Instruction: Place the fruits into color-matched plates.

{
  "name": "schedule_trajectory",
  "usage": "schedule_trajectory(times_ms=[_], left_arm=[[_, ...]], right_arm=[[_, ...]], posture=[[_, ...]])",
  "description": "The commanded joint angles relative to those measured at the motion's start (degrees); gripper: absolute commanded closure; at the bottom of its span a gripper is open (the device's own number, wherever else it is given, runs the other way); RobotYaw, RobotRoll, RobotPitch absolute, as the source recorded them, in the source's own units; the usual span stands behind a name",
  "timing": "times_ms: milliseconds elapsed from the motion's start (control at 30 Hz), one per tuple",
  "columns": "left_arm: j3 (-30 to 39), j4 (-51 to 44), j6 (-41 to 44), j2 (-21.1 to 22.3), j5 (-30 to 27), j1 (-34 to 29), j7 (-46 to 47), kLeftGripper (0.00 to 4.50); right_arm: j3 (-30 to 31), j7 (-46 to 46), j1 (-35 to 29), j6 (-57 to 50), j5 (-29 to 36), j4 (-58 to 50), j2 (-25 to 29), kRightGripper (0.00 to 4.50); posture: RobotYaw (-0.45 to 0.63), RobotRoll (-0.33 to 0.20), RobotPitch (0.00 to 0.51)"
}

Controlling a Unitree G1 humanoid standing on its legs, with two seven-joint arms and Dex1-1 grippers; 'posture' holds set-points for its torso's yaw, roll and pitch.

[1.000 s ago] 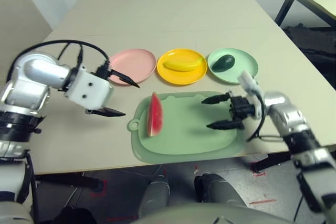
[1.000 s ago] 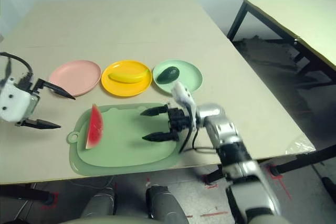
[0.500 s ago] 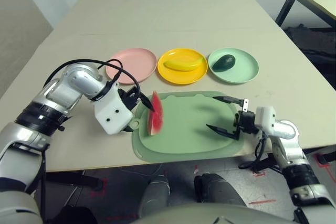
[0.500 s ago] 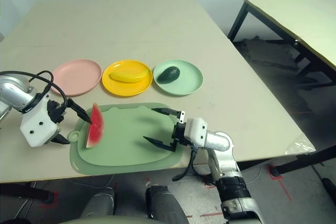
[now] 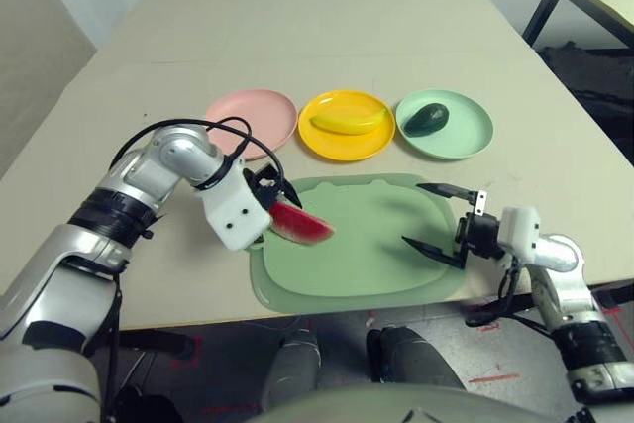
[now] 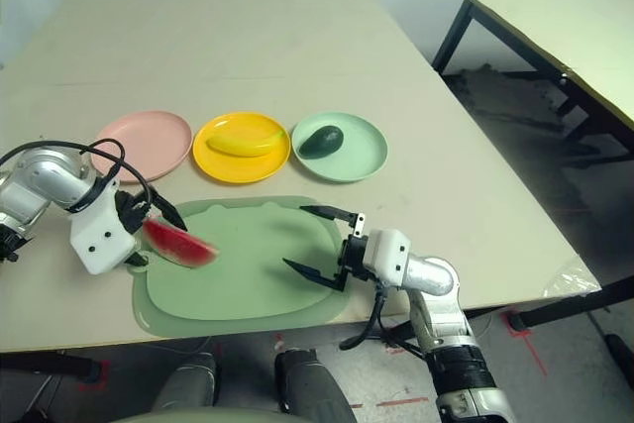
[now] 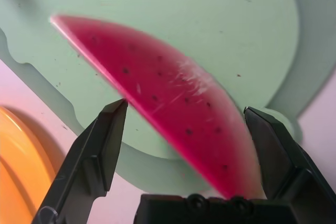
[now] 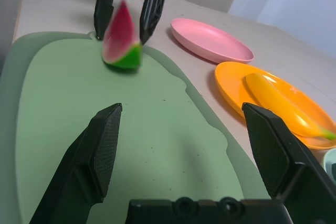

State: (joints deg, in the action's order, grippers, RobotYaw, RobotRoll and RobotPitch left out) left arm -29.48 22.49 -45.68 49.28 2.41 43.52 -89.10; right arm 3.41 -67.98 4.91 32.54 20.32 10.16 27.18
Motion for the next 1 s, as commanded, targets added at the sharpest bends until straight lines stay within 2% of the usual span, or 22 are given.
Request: schedule_trajectory(times_ms=[33,200,533,833,933,1000], left_arm=[[-0.3,-0.3,2.3,-0.8,1.8,-0.4,0.5,0.0],[-0.3,-2.3,6.6,-1.9,2.2,-0.9,0.7,0.0],[-0.4,-4.5,13.6,-1.9,2.6,-1.5,-1.2,0.0],[0.5,-11.4,34.4,-1.9,3.5,-4.3,-1.8,0.0],[0.5,-12.1,36.4,-2.1,4.5,-4.1,-1.4,0.45],[0.3,-12.1,36.9,-2.0,5.4,-4.0,-1.4,1.03]], right_arm=[[0.3,0.5,-2.1,-0.9,0.7,-2.9,0.7,0.04],[0.4,1.3,-4.7,-1.8,0.8,-5.4,0.9,0.04],[0.3,1.9,-5.3,-2.5,0.9,-6.4,1.1,0.04],[1.4,-1.0,-7.0,-3.4,3.4,-8.8,2.1,0.04],[1.3,-0.7,-6.8,-4.1,3.4,-9.1,2.0,0.0],[1.2,-0.7,-6.8,-4.4,3.4,-9.1,1.9,0.0]], posture=[[-0.05,0.0,0.115],[-0.05,0.0,0.118],[-0.05,0.0,0.117],[-0.05,0.0,0.118],[-0.05,0.0,0.118],[-0.05,0.0,0.118]])
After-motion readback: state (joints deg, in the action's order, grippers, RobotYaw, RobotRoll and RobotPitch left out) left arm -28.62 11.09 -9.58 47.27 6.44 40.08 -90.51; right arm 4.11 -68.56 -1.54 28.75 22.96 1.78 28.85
